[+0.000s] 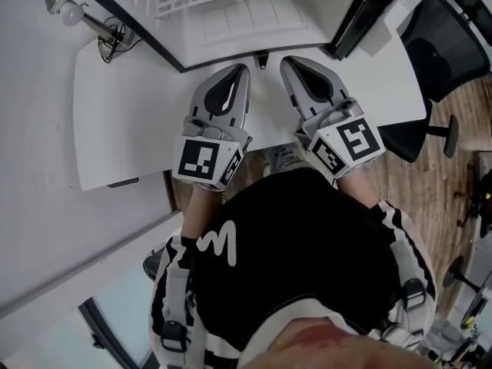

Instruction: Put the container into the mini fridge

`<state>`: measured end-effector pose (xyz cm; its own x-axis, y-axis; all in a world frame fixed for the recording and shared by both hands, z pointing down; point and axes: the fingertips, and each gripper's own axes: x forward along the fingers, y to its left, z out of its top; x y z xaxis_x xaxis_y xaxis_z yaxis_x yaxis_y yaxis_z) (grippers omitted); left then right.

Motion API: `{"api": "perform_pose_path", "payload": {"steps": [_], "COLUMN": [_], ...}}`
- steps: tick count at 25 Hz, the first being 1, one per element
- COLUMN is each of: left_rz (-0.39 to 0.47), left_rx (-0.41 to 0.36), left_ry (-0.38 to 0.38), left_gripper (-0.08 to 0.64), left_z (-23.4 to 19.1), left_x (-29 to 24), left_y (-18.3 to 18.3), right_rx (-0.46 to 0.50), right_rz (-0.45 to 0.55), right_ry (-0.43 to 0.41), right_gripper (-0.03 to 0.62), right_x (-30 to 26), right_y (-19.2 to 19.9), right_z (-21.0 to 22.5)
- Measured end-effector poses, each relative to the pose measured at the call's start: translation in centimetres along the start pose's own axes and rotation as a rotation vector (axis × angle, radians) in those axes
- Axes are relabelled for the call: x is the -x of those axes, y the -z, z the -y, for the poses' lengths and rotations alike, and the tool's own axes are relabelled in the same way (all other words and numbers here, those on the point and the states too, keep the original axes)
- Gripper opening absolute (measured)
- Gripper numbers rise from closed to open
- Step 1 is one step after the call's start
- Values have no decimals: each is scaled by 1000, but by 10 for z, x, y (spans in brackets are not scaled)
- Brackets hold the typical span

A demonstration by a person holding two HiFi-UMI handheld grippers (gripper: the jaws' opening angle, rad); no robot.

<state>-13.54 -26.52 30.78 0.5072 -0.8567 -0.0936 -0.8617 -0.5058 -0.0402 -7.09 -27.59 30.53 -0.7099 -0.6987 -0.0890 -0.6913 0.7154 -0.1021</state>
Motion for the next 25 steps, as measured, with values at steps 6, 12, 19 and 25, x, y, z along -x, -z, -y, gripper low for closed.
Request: {"api": "perform_pose_path", "payload": {"steps": [6, 12, 19, 25], "left_rz": [4, 10, 9, 8], "left_rx": [1, 10, 11, 14], "left_ry": [-6, -14, -15, -13], "left_gripper": [11, 11, 11, 11], "left_z": [-1, -2, -2, -3], "left_x": [-1, 0, -1, -2], "left_y": [-2, -2, -1, 0], "right_rx": [-10, -40, -42, -30], "right_rz": [-1, 1, 0, -9], "right_ry": [-4, -8, -13, -15], "right_gripper": [11, 11, 11, 11], "right_x": [0, 1, 1, 0], "right_y": [2, 4, 3, 4], "right_z": [1, 3, 3, 2]}}
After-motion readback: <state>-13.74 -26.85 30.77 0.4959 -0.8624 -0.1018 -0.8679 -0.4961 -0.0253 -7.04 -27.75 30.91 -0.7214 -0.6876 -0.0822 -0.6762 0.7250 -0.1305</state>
